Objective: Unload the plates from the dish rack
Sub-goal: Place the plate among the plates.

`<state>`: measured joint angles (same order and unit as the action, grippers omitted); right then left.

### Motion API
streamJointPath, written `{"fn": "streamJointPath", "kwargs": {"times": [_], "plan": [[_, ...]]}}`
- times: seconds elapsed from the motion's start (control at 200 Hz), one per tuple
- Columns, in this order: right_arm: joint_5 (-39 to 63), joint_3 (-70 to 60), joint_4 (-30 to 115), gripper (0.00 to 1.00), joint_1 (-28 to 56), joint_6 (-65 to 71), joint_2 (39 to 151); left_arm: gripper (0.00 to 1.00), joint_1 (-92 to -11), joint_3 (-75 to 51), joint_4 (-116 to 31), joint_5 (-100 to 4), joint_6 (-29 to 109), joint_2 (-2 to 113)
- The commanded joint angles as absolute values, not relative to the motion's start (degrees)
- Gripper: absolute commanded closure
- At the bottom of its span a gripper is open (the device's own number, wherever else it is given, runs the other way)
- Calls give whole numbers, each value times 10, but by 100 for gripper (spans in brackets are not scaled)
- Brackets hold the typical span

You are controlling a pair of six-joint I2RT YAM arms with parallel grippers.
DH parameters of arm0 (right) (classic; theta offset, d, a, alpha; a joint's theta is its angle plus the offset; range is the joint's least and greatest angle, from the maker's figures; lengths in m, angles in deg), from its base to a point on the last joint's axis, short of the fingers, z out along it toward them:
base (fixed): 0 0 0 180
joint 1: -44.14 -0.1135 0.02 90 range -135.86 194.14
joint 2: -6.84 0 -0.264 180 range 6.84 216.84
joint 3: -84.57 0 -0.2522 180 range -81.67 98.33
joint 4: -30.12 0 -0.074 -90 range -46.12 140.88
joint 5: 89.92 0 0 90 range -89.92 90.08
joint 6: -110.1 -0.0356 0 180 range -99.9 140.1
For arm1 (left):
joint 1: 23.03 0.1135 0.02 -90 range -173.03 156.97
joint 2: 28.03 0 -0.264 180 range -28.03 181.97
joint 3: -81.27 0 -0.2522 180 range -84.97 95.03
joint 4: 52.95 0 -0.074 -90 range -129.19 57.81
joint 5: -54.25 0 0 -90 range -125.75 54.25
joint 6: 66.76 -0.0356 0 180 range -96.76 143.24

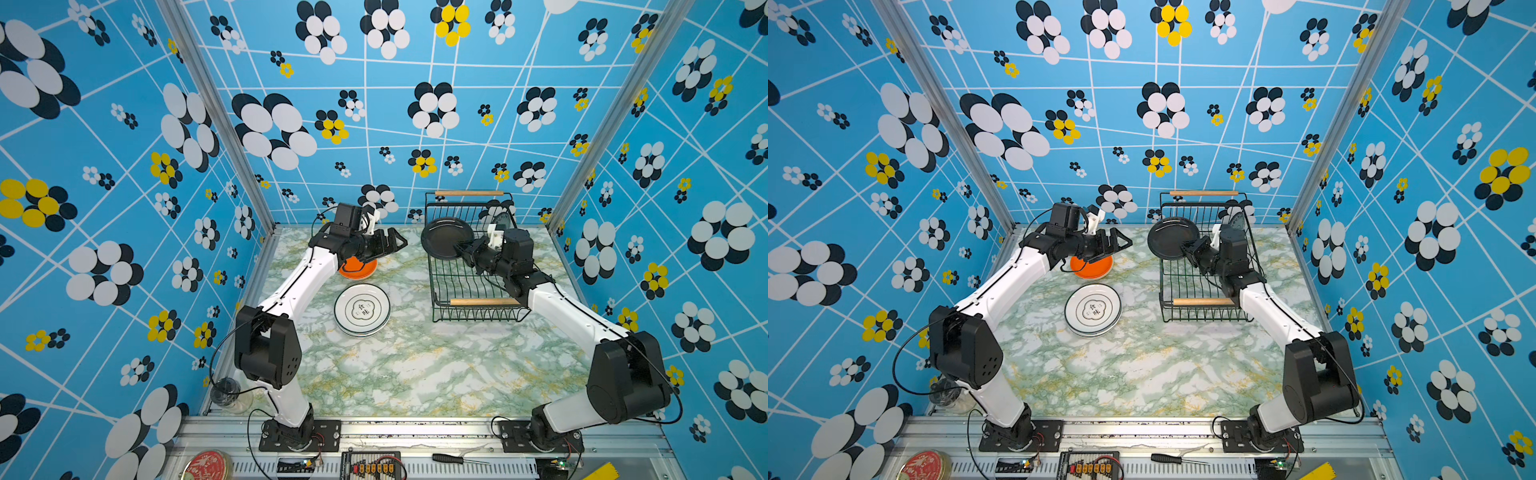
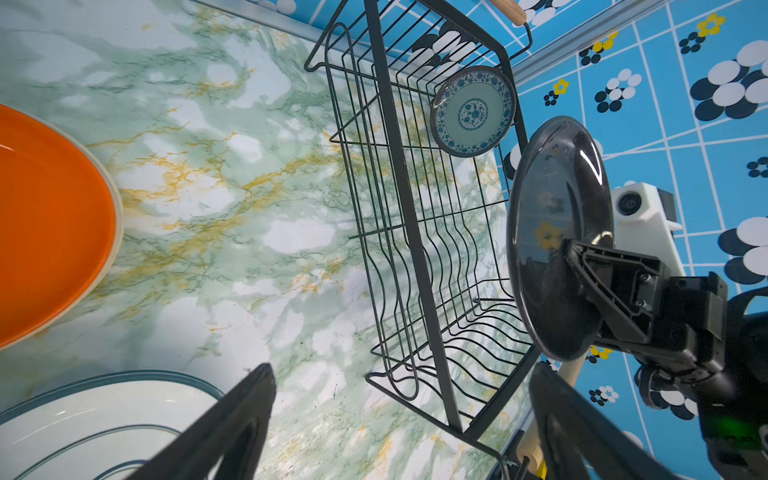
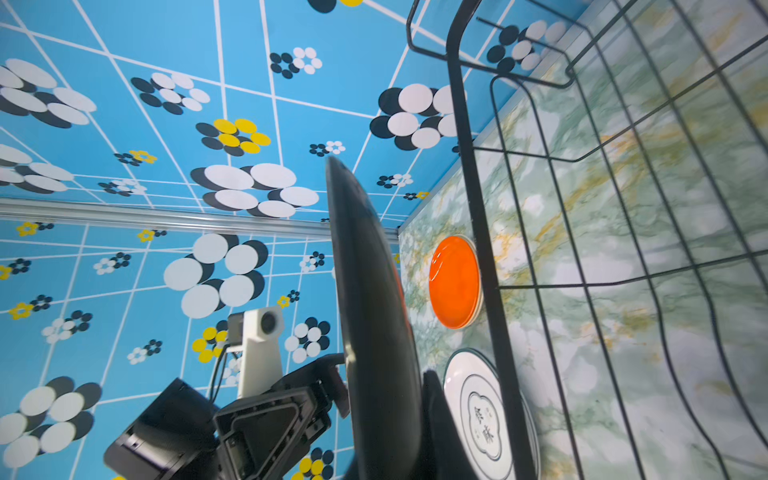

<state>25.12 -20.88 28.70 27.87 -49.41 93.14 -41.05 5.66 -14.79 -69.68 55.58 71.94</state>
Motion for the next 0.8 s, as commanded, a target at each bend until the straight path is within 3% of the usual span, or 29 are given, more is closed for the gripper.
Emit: {"fn": "streamJointPath", "kwargs": {"times": [0.0, 0.37, 0.63, 0.76, 0.795], "plan": [[280, -214, 227, 95, 262, -524, 934, 5, -412, 76, -185, -743, 578, 728], [299, -217, 132, 94, 219, -569, 982, 15, -414, 73, -203, -773, 595, 739], [306, -206, 122, 92, 205, -570, 997, 46, -414, 67, -216, -795, 608, 744], [311, -197, 123, 91, 202, -568, 1003, 56, -414, 58, -221, -806, 611, 738], [314, -193, 125, 90, 200, -566, 1005, 63, -414, 57, -222, -807, 612, 738]]}}
